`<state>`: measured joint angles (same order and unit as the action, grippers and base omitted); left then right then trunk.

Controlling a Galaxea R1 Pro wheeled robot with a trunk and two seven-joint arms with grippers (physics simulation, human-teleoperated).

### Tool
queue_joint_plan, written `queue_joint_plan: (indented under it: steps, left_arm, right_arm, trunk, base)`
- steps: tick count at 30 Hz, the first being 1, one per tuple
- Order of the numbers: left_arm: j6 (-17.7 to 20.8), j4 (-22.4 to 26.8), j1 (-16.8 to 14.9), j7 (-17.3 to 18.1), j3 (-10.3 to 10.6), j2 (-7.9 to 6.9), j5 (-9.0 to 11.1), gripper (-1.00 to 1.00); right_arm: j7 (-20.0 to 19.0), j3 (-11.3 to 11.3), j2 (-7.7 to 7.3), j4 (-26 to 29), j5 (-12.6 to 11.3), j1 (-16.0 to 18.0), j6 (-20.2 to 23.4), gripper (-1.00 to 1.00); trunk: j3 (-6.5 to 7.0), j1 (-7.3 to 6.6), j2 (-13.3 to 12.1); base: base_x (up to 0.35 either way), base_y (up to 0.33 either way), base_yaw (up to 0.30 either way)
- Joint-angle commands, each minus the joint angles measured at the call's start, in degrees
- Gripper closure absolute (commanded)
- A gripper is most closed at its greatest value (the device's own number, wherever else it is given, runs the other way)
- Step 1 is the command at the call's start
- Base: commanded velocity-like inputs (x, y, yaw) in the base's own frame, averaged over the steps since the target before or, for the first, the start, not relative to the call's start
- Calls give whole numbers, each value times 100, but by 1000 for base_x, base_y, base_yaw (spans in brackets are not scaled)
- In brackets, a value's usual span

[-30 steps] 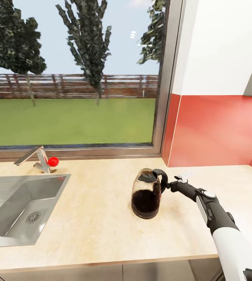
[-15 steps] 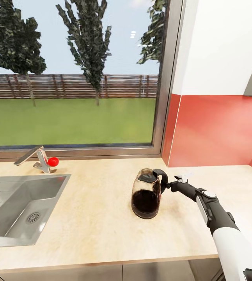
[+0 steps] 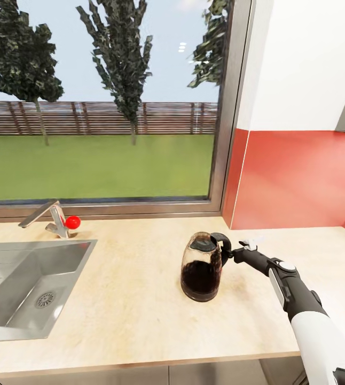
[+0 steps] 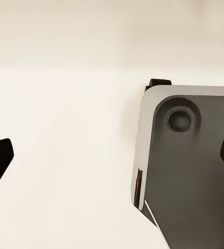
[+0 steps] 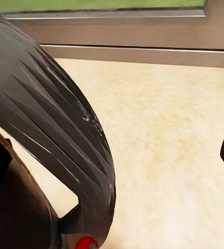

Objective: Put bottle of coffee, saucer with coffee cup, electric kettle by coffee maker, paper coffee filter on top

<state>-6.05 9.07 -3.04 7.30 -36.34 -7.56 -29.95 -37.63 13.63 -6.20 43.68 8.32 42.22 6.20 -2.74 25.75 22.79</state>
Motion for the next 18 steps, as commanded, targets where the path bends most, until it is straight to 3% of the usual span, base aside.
queue_joint_plan:
  steps: [1,18]
  left_arm:
    - [-17,-2,-5,26,-49,0,-46,-100]
    - [-12,-2,-4,26,-43,0,-46,-100]
  right_arm:
    - [-42,26,5,9,38,6,34,-100]
    - [-42,26,5,9,37,6,38,-100]
  trunk:
    - [-13,4,13]
    - [-13,4,13]
  base:
    - [0,0,0]
    - [18,7,0]
